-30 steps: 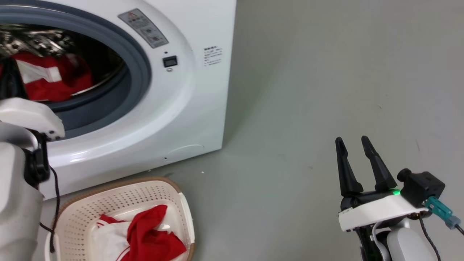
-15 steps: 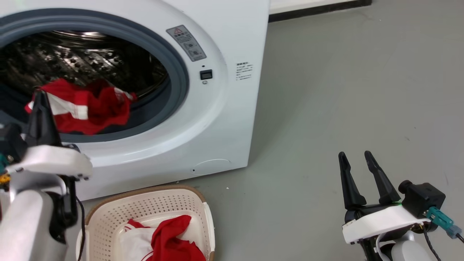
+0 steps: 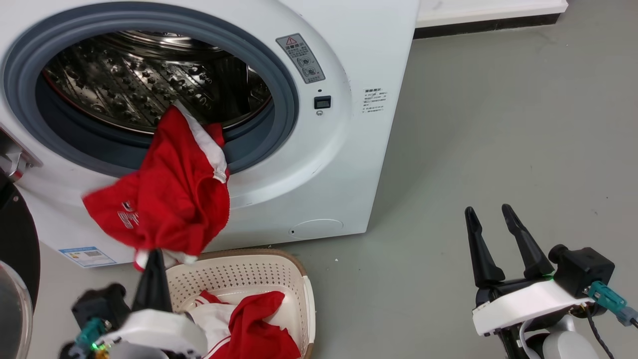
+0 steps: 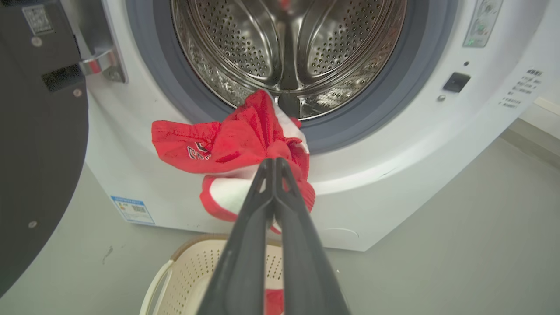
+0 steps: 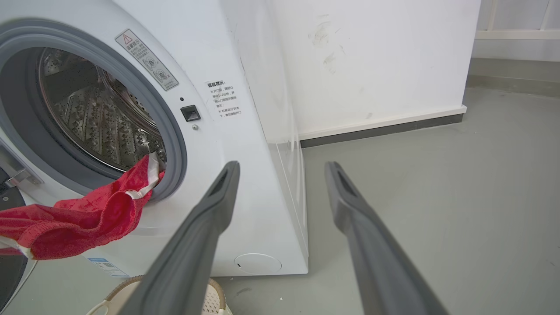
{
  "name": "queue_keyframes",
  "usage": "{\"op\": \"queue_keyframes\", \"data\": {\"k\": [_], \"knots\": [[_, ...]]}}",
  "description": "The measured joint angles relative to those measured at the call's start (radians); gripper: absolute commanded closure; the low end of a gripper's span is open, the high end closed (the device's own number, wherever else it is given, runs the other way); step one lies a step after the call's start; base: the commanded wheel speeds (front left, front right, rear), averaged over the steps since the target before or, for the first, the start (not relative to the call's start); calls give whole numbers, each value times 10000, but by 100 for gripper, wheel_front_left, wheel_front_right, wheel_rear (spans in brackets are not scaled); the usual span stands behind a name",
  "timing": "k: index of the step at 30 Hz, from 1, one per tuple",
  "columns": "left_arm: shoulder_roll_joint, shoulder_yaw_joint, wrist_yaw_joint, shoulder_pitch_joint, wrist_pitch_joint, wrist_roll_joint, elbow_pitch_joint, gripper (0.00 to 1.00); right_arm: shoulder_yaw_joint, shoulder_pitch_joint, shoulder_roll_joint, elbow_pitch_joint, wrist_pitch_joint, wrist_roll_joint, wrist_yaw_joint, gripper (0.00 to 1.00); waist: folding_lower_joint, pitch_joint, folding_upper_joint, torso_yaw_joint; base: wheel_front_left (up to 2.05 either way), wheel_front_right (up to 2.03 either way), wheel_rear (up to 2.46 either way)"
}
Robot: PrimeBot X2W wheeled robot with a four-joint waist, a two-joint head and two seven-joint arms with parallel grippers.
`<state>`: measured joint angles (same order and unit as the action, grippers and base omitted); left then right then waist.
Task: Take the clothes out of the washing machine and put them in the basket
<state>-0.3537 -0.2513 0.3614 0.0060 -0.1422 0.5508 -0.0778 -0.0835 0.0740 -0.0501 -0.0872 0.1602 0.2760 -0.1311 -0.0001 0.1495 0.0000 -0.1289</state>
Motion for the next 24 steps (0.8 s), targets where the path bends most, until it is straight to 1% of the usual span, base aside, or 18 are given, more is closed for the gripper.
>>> {"op": "queue_keyframes", "data": {"k": [3, 8, 9, 11, 16, 24], "knots": [[464, -138, -276, 432, -182, 487, 1012, 100, -25, 0, -2, 153, -52, -31, 0, 0, 0, 124, 0, 25, 0, 0, 0], [978, -291, -692, 533, -477, 892, 2464, 100, -27, 28, 0, 313, -128, -61, 0, 0, 0, 457, 0, -68, 0, 0, 0], [1187, -374, -857, 471, -573, 970, 3078, 100, -23, 102, -2, 364, -165, -79, 0, 0, 0, 644, 0, -114, 0, 0, 0], [1312, -368, -1080, 223, -686, 1081, 3764, 100, -29, 225, 2, 422, -163, -88, 0, 0, 0, 861, 0, -176, 0, 0, 0], [1685, -376, -1413, -385, -836, 1243, 5315, 100, -54, 503, -2, 462, -100, -35, 0, 0, 1, 1447, 0, -394, 0, 0, 0], [1866, -31, -1871, -1702, -1005, 1582, 7889, 100, -90, 931, -4, 405, 169, 146, 0, 0, 2, 2491, 0, -804, 0, 0, 0]]}}
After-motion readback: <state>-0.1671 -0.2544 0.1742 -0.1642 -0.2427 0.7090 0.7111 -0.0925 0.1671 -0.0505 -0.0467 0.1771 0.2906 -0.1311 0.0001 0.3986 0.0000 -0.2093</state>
